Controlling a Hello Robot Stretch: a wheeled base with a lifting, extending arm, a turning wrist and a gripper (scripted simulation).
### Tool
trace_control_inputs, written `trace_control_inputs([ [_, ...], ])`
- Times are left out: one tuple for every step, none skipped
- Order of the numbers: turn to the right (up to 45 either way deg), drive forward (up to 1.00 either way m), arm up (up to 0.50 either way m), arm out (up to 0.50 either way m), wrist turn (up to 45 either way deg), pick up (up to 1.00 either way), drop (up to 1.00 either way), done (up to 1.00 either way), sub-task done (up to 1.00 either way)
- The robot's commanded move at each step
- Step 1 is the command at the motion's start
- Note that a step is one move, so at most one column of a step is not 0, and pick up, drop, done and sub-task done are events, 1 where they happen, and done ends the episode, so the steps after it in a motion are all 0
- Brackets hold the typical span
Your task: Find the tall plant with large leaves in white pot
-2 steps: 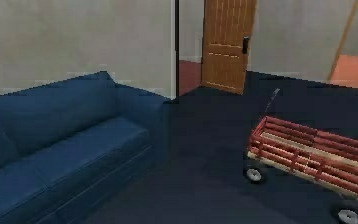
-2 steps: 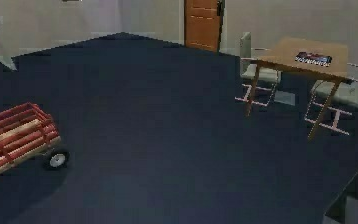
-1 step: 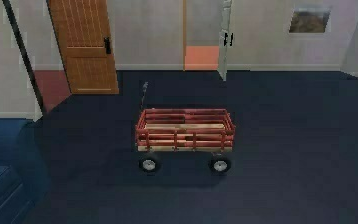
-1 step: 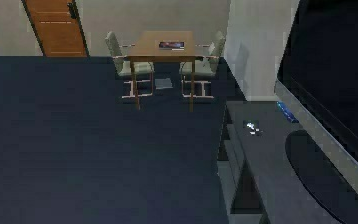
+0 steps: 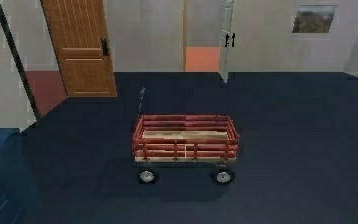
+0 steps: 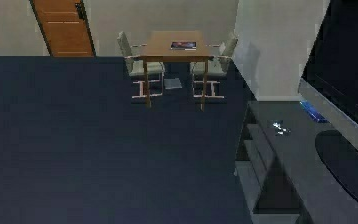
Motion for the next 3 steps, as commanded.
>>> trace_control_inputs([
  [-45.0,0.00,0.00,0.00,0.0,0.00,0.00,0.00,0.00],
  [-36.0,0.00,0.00,0.00,0.0,0.00,0.00,0.00,0.00],
  [0.0,0.30,0.00,0.00,0.0,0.00,0.00,0.00,0.00],
])
